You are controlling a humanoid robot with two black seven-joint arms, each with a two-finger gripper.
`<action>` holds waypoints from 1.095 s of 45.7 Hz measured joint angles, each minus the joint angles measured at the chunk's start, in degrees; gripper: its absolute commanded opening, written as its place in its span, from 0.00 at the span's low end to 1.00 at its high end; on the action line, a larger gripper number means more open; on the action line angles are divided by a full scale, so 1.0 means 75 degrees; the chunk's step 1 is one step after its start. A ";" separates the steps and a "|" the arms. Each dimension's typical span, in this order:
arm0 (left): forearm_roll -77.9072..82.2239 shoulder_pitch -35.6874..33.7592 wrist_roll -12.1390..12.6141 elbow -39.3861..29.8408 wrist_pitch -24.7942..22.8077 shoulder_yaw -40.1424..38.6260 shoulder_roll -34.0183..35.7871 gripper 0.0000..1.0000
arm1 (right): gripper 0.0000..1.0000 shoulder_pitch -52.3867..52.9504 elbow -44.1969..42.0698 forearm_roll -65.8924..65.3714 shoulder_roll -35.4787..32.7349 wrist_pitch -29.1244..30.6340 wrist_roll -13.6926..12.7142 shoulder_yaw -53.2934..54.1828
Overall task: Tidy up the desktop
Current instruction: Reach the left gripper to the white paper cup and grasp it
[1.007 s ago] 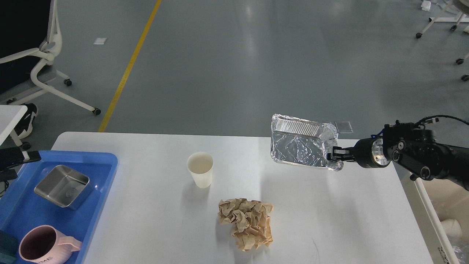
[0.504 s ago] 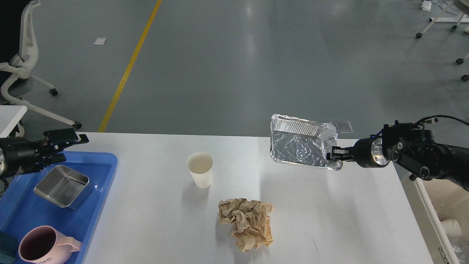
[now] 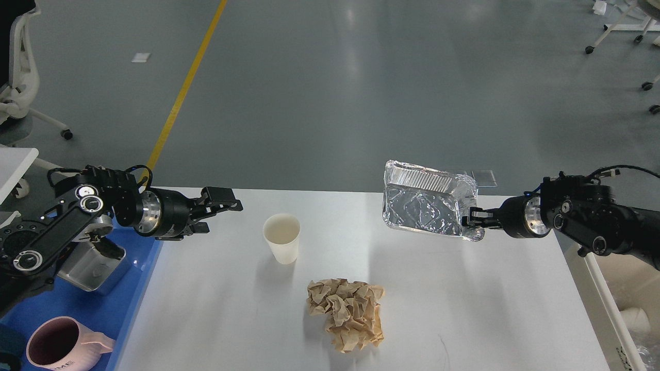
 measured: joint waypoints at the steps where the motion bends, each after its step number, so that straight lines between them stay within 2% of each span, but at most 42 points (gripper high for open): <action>1: 0.0006 -0.0043 0.0000 0.0109 0.0010 0.0067 -0.0118 0.98 | 0.00 -0.0002 -0.0001 0.0000 0.0000 -0.0002 0.0000 0.0000; 13: 0.0684 -0.0144 0.0010 0.1198 0.0085 0.0263 -0.1246 0.98 | 0.00 -0.0033 -0.0038 0.0004 -0.0001 -0.0019 0.0004 0.0000; 26: 0.1032 -0.0146 -0.0130 0.1756 0.0779 0.0319 -0.1904 0.95 | 0.00 -0.0054 -0.0048 0.0004 0.0016 -0.0027 0.0004 0.0000; 28: 0.1069 -0.0147 -0.0141 0.1771 0.0903 0.0371 -0.1954 0.90 | 0.00 -0.0054 -0.0048 0.0002 0.0016 -0.0027 0.0004 0.0000; 35: 0.1244 -0.0159 -0.0202 0.1834 0.1076 0.0757 -0.2013 0.64 | 0.00 -0.0055 -0.0048 -0.0001 0.0016 -0.0032 0.0007 0.0000; 36: 0.1259 -0.0173 -0.0210 0.1836 0.1079 0.0817 -0.2015 0.57 | 0.00 -0.0055 -0.0048 -0.0001 0.0016 -0.0034 0.0008 0.0000; 37: 0.1269 -0.0189 -0.0218 0.1838 0.1081 0.0874 -0.2016 0.43 | 0.00 -0.0057 -0.0048 -0.0001 0.0016 -0.0035 0.0009 0.0000; 38: 0.1278 -0.0206 -0.0223 0.1842 0.1081 0.0940 -0.2016 0.36 | 0.00 -0.0059 -0.0048 -0.0001 0.0016 -0.0037 0.0009 0.0000; 44: 0.1298 -0.0217 -0.0263 0.2035 0.1326 0.1147 -0.2140 0.17 | 0.00 -0.0070 -0.0048 0.0000 0.0007 -0.0058 0.0009 0.0000; 46: 0.1301 -0.0224 -0.0272 0.2136 0.1412 0.1169 -0.2189 0.00 | 0.00 -0.0076 -0.0048 0.0000 0.0007 -0.0060 0.0009 0.0000; 50: 0.1304 -0.0240 -0.0273 0.2209 0.1398 0.1251 -0.2214 0.00 | 0.00 -0.0077 -0.0040 0.0002 0.0010 -0.0062 0.0001 0.0000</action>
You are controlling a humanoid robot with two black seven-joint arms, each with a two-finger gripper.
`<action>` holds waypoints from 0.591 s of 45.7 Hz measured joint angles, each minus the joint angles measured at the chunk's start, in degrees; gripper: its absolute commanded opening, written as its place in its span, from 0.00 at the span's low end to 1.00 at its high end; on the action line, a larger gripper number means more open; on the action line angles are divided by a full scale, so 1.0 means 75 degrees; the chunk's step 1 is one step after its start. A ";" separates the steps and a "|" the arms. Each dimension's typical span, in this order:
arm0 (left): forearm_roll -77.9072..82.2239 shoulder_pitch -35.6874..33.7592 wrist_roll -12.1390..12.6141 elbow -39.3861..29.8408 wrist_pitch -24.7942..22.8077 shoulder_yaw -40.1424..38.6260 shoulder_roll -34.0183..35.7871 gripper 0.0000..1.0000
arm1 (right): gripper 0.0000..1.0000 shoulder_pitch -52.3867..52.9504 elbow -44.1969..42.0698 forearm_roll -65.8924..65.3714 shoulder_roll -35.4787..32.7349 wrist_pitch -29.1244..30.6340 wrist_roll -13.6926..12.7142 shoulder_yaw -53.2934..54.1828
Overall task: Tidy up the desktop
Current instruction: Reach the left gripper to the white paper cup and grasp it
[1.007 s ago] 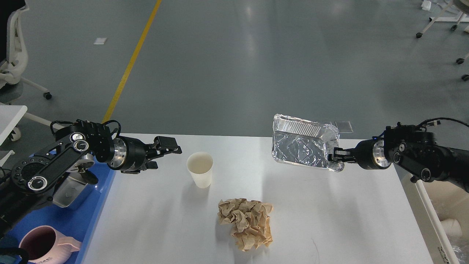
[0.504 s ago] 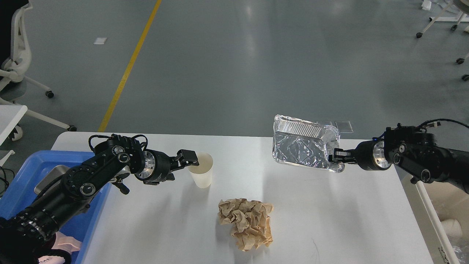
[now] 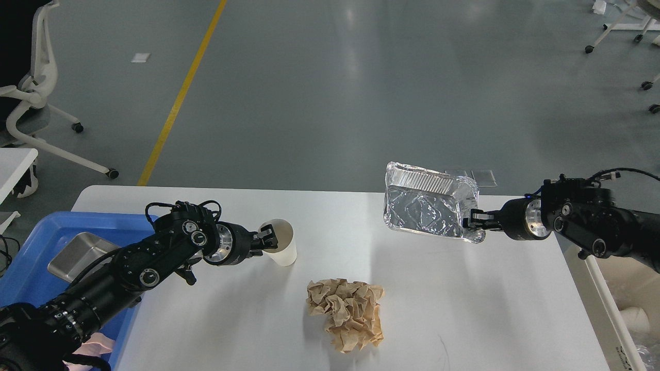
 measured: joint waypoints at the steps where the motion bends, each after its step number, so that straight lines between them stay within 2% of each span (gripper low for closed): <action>1: 0.0001 -0.0005 0.0013 0.0005 -0.0015 0.0026 -0.0001 0.00 | 0.00 0.0000 0.0004 0.0000 0.0002 0.0000 -0.0001 0.0000; 13: 0.0000 -0.0194 0.0042 -0.0016 -0.0201 0.0257 0.0091 0.00 | 0.00 0.0009 0.0028 0.0000 -0.0005 0.0000 -0.0003 0.0000; 27: -0.0069 -0.0215 -0.0031 -0.0323 -0.0707 0.0236 0.1015 0.00 | 0.00 0.0011 0.0028 0.0010 -0.0002 -0.0031 -0.0003 0.0000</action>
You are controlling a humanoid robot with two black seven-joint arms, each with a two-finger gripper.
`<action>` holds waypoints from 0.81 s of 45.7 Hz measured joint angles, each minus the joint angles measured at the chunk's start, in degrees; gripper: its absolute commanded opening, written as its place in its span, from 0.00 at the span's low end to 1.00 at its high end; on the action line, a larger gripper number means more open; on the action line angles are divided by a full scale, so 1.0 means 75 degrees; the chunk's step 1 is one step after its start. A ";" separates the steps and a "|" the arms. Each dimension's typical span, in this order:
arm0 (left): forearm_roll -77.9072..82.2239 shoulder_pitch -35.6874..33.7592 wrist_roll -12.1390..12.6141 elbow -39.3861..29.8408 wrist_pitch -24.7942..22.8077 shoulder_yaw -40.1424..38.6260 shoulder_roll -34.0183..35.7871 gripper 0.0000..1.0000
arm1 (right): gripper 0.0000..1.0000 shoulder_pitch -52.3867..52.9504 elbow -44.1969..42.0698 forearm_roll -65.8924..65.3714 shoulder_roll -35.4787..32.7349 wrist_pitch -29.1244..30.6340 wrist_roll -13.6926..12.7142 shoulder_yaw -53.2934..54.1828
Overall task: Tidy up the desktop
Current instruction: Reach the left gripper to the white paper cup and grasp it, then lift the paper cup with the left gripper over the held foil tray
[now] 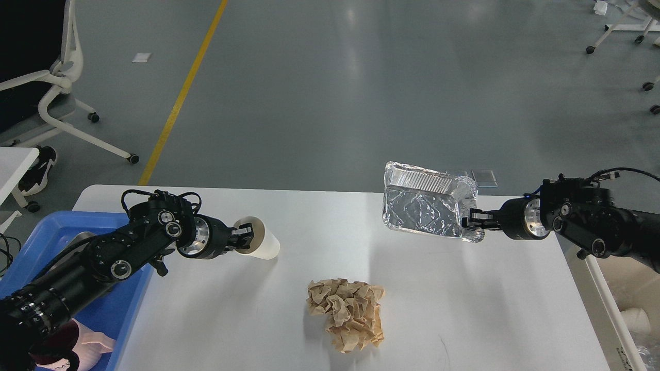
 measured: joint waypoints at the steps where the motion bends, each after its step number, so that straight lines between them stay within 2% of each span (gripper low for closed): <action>1: -0.0012 0.0012 -0.0022 -0.0005 -0.0085 -0.0016 0.0084 0.00 | 0.00 0.0000 0.0000 0.0000 -0.0001 -0.0001 0.0000 0.0000; 6: -0.0034 0.0090 -0.0282 -0.0076 -0.0620 -0.0091 0.0633 0.00 | 0.00 0.0000 0.0000 0.0000 -0.0004 -0.0006 0.0000 0.0000; 10: -0.0036 0.0199 -0.0740 -0.0375 -0.0922 -0.0123 0.1473 0.00 | 0.00 0.0005 0.0000 0.0000 -0.0004 -0.0008 0.0000 0.0000; 12: -0.0037 0.0241 -0.1126 -0.0552 -0.0992 -0.0126 0.1897 0.00 | 0.00 0.0009 0.0000 0.0000 -0.0004 -0.0013 0.0000 0.0000; 17: -0.0038 0.0364 -0.2480 -0.1022 -0.1060 -0.0093 0.3150 0.00 | 0.00 0.0022 -0.0001 0.0000 0.0010 -0.0016 0.0000 0.0000; 20: -0.0038 0.0477 -0.3131 -0.1250 -0.1064 -0.0090 0.3861 0.00 | 0.00 0.0032 -0.0001 0.0000 0.0030 -0.0016 0.0000 0.0000; 26: -0.0046 0.0710 -0.4205 -0.1665 -0.1065 -0.0117 0.5203 0.00 | 0.00 0.0074 -0.0009 0.0000 0.0042 -0.0016 0.0000 0.0000; 37: -0.0300 0.1134 -0.5870 -0.1997 -0.1081 -0.0036 0.7252 0.00 | 0.00 0.0126 -0.0014 0.0000 0.0056 -0.0016 0.0000 0.0003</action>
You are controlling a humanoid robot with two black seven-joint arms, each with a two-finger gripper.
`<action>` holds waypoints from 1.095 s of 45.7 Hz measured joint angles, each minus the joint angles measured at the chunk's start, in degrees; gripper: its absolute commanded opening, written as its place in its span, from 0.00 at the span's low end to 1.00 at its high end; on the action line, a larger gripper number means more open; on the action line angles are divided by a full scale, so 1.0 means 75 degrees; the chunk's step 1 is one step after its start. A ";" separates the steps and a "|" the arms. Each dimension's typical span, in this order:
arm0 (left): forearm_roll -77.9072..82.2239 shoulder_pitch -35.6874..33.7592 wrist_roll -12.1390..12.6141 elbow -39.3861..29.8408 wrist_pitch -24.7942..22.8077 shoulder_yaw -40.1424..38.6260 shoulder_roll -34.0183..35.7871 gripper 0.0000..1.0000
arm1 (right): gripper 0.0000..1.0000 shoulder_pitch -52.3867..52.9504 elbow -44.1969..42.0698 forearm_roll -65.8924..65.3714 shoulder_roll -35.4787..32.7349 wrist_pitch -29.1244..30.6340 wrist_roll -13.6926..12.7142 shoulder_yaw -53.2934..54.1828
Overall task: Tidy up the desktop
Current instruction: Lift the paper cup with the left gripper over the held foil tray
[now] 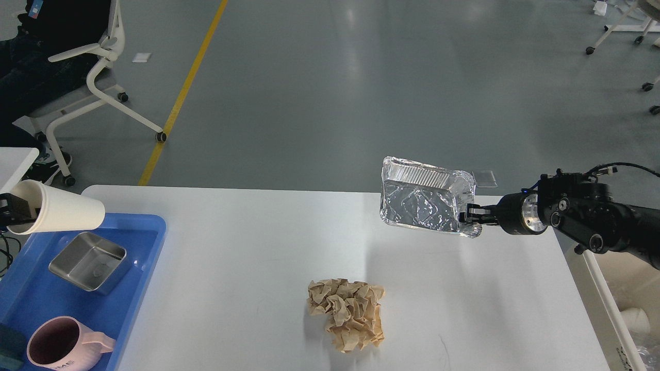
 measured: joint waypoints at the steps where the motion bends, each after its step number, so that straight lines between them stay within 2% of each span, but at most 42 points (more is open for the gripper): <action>1: -0.0010 0.0007 -0.0135 -0.0002 -0.0009 0.0013 0.0139 0.00 | 0.00 0.0002 0.0000 0.0000 0.0002 0.0000 0.0000 0.0001; 2: -0.0023 0.0020 -0.0499 -0.0004 -0.0059 0.0034 0.0522 0.00 | 0.00 0.0008 0.0008 0.0000 0.0005 0.0000 0.0000 0.0002; 8: -0.0039 0.0023 -0.0966 0.0002 -0.0214 0.0027 0.1083 0.00 | 0.00 0.0015 0.0027 0.0000 0.0006 0.0000 0.0000 0.0003; 14: -0.0074 -0.0119 -0.1044 0.0011 -0.0267 -0.0134 0.1220 0.00 | 0.00 0.0016 0.0048 0.0011 0.0018 0.0017 0.0000 0.0007; 19: -0.0336 -0.0516 -0.0867 0.0010 -0.0329 -0.0448 0.1191 0.00 | 0.00 0.0016 0.0050 0.0033 0.0021 0.0039 0.0002 0.0008; 22: -0.0507 -0.0998 -0.0567 0.0029 -0.0454 -0.0584 0.1152 0.00 | 0.00 0.0016 0.0050 0.0034 0.0022 0.0052 0.0010 0.0009; 27: -0.0678 -0.2243 0.0372 0.0115 -0.0727 -0.0649 0.0624 0.00 | 0.00 0.0054 0.0046 0.0034 0.0068 0.0058 0.0011 0.0009; 34: -0.0762 -0.3600 0.1827 0.0270 -0.0932 -0.0651 -0.0980 0.00 | 0.00 0.0128 0.0030 0.0038 0.0240 0.0059 0.0014 0.0007; 41: -0.1263 -0.4115 0.2987 0.0684 -0.0810 -0.0722 -0.2604 0.00 | 0.00 0.0156 0.0020 0.0038 0.0312 0.0058 0.0013 -0.0002; 46: -0.1422 -0.4393 0.3633 0.1063 -0.0607 -0.0734 -0.3872 0.00 | 0.00 0.0182 0.0033 0.0037 0.0351 0.0055 0.0013 0.0001; 50: -0.1449 -0.4492 0.3822 0.1347 -0.0317 -0.0739 -0.4737 0.00 | 0.00 0.0199 0.0033 0.0038 0.0406 0.0044 0.0013 0.0006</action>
